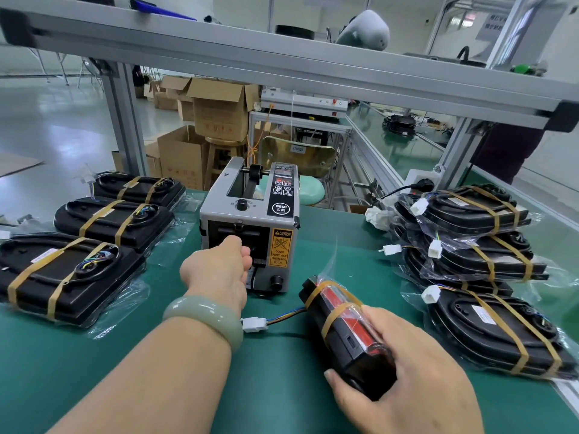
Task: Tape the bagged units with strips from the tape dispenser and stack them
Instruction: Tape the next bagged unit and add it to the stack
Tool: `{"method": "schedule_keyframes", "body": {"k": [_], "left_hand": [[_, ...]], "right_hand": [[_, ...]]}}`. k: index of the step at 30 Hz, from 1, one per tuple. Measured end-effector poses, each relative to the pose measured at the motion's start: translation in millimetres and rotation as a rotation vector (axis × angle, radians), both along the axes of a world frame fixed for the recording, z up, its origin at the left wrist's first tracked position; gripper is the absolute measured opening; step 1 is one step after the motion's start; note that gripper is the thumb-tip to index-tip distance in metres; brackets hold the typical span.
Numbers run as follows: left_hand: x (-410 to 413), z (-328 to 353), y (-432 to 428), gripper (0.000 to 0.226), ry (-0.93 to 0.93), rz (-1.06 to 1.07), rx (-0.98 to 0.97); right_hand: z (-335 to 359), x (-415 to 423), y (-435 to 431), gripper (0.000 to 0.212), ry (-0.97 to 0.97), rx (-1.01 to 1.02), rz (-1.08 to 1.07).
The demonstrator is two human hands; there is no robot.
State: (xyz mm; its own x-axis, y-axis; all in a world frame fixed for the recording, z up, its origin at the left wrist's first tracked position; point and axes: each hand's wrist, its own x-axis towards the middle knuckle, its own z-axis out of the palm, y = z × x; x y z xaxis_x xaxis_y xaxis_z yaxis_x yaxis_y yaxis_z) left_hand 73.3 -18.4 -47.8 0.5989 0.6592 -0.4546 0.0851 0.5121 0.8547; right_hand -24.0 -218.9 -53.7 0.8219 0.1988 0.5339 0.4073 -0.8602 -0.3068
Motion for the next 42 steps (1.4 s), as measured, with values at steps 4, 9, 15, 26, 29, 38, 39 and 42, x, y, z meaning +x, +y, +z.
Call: {"method": "schedule_keyframes", "body": {"k": [4,9,15,26,29,38,39,42], "left_hand": [[-9.1,2.4,0.8,0.018,-0.014,-0.062,-0.032],[-51.3,10.3,-3.6,0.022,-0.168,-0.355,-0.122],[-101.7,10.1,-21.7,0.023,-0.214,-0.740,0.164],[-106.4,-14.6,-48.9,0.024,-0.289,-0.858,0.443],[-105.5,-13.9,-50.4,0.025,-0.310,-0.908,0.412],[-106.3,-7.6,-54.4,0.027,-0.306,-0.911,0.415],[-106.2,-7.0,-55.1,0.019,-0.302,-0.917,0.418],[-105.8,-7.7,-55.7,0.015,-0.286,-0.922,0.449]], "right_hand": [[-1.3,0.3,-1.8,0.068,0.008,0.018,-0.002],[-4.0,1.9,-4.6,0.067,0.001,0.049,0.016],[-6.4,1.2,-4.0,0.067,-0.028,0.081,0.051],[-12.3,-1.5,-2.7,0.068,0.039,0.138,0.021],[-12.4,-2.0,-3.4,0.063,0.022,0.162,0.008],[-12.3,-2.6,-1.0,0.062,0.008,0.149,0.006],[-12.0,-2.6,-0.9,0.061,0.007,0.149,0.005],[-11.9,-2.5,-0.5,0.058,0.001,0.142,0.003]]}}
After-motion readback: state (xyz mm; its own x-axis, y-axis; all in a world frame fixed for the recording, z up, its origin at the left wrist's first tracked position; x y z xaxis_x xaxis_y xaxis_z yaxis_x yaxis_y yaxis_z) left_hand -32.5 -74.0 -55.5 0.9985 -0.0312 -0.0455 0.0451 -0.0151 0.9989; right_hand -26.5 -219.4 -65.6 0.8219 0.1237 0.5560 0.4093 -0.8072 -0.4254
